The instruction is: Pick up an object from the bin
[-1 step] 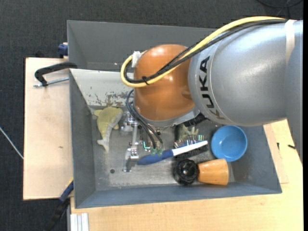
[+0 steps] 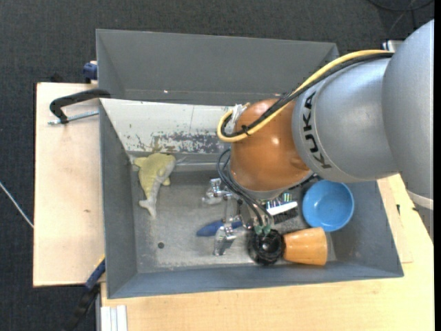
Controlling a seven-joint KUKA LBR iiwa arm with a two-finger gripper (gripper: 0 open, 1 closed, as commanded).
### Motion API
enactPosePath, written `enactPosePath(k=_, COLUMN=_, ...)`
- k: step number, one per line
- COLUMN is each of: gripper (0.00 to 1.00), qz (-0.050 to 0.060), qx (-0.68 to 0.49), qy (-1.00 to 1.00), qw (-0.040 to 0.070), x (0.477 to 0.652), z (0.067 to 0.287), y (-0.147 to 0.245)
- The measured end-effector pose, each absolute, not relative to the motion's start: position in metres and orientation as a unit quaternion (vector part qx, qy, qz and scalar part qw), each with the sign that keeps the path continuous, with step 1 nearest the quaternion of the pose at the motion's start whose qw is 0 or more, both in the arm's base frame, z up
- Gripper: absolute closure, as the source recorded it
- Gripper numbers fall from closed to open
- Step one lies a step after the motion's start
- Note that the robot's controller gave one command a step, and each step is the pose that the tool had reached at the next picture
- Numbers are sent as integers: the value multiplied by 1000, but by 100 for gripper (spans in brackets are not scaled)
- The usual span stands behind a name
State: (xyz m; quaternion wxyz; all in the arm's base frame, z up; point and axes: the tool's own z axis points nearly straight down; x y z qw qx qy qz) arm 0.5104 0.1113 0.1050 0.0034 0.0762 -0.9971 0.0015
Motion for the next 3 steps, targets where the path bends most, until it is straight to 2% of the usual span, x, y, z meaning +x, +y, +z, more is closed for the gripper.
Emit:
enactPosePath(k=1, gripper=0, qz=-2, qx=54, qy=-999, qw=-2, x=510, z=71, y=101)
enactPosePath(k=2, gripper=100, qz=-2, qx=55, qy=-998, qw=-6, x=512, z=74, y=101)
enactPosePath(k=3, gripper=100, qz=-1, qx=60, qy=-998, qw=-8, x=502, z=166, y=103)
